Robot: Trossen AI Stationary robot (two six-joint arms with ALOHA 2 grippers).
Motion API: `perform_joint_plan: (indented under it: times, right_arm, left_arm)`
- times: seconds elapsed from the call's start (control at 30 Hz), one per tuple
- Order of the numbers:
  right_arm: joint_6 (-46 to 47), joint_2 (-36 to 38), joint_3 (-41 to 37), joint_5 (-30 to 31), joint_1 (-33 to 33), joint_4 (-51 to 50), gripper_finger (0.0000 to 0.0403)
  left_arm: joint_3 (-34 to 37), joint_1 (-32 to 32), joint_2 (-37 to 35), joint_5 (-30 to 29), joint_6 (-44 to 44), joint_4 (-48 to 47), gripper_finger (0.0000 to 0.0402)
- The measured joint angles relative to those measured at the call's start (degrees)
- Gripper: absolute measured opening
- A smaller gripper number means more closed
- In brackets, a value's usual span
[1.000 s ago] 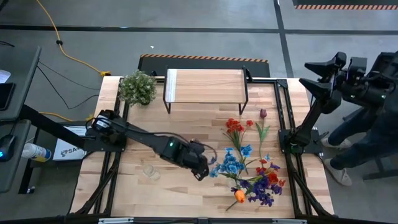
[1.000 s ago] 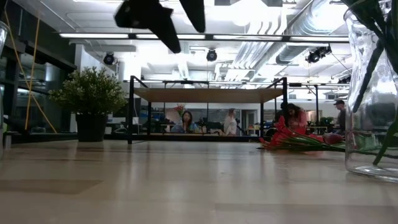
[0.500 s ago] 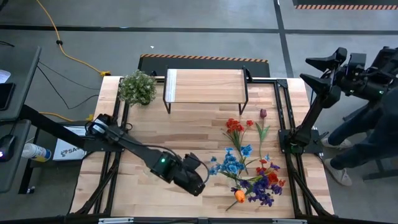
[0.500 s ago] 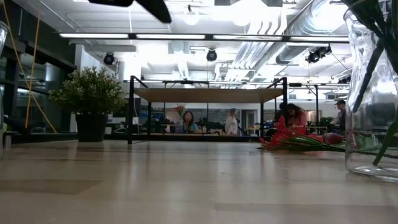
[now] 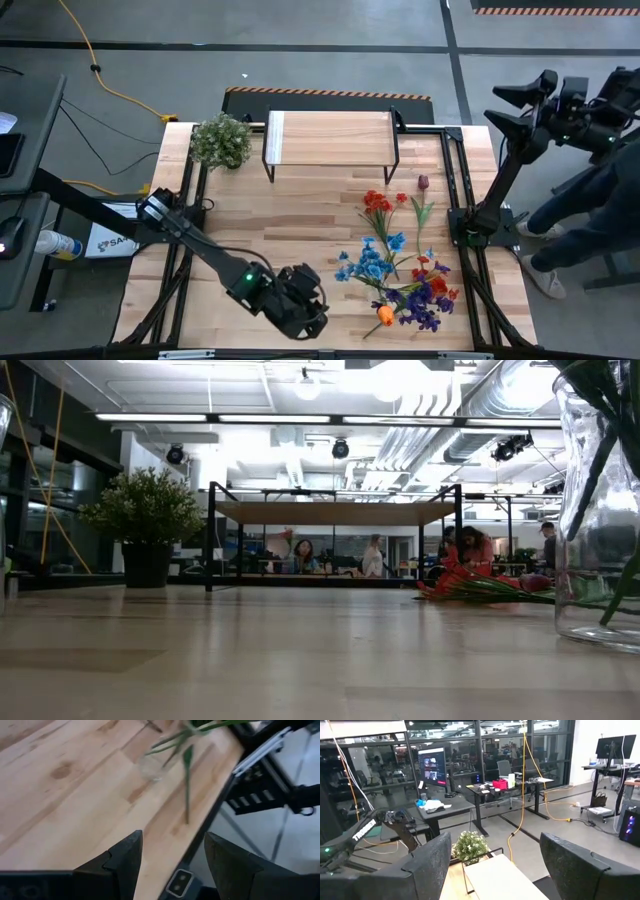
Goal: Pick and place flowers into a vace then onto a shelf
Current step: Put the bottom orange flowers into the left transparent vase
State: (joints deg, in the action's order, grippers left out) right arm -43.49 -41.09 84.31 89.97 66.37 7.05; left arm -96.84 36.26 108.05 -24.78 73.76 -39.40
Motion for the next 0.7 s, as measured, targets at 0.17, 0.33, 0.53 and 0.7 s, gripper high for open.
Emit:
perform_joint_plan:
  times: [0.17,0.33,0.53,0.7]
  right_arm:
    - [8.08,2.30,0.00,-0.01,-0.01,-8.76,0.0294]
    - [22.00,4.52,0.00,-0.02,-0.02,-24.00,0.0294]
    - [41.30,6.64,0.00,-0.06,-0.02,-44.96,0.0294]
    - [59.00,7.66,0.00,-0.09,-0.02,-62.02,0.0294]
  left_arm:
    - [0.00,0.69,0.81,-0.83,-0.13,4.16,0.0246]
    - [-0.14,0.91,2.41,-0.87,-1.66,7.56,0.0246]
    - [0.11,1.59,4.44,0.38,-2.85,10.60,0.0246]
    - [0.09,1.67,5.38,0.60,-3.06,12.89,0.0246]
